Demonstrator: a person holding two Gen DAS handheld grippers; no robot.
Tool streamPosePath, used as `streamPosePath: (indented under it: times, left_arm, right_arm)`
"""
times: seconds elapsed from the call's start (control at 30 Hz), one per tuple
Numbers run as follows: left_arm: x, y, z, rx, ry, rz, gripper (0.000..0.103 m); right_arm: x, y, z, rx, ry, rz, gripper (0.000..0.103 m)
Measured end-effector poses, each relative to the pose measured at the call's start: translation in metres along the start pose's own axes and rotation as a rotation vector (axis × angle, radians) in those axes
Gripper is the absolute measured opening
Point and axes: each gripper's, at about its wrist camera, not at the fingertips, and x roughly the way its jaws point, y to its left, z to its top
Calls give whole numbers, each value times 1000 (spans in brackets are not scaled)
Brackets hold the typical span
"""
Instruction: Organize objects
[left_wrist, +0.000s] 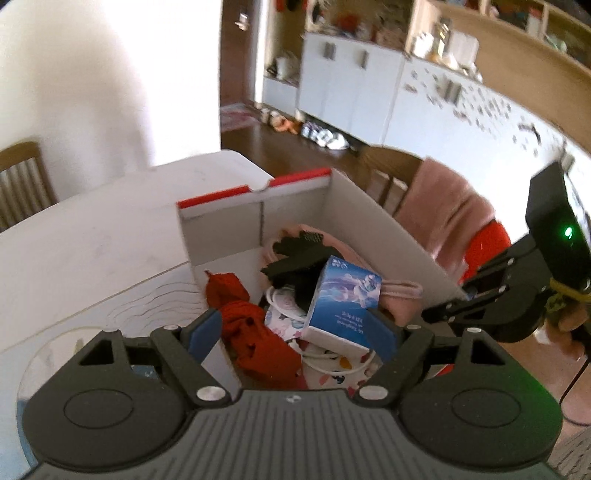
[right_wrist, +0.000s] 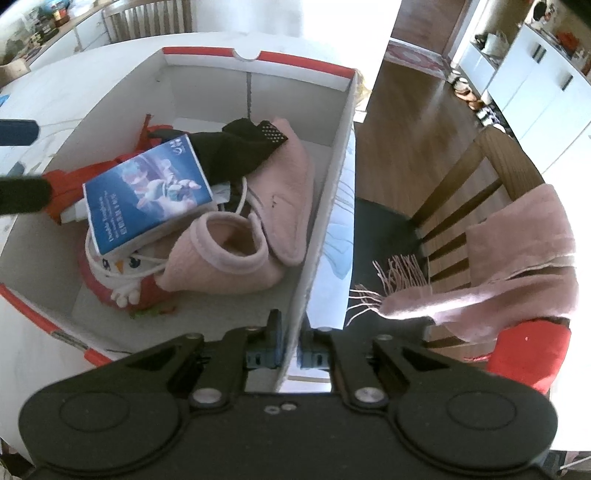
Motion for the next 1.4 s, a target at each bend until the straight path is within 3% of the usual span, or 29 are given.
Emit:
streamPosePath:
  times: [0.33, 0.53, 0.77, 0.83, 1.17, 1.4]
  left_arm:
    - [-43, -2, -17, -73, -100, 21, 83]
    - [-60, -2, -24, -88, -128, 6, 84]
    - [-72, -2, -38, -58, -124, 9, 95]
    - [-77, -3, -42, -49, -132, 3, 102]
    - [-93, -3, -56, -31, -159, -22, 103]
    - [-102, -5, -66, -12, -186, -13, 103]
  right_arm:
    - [-28, 0, -11, 2, -64, -2, 6]
    - [-66, 0, -20, 80, -170, 14, 8]
    - [-110, 17, -41, 123, -309, 49, 16]
    - [-117, 22, -47, 135, -334, 50, 19]
    - [-153, 40, -78, 186, -507, 59, 57]
    - [-164, 51, -87, 186, -583, 94, 68]
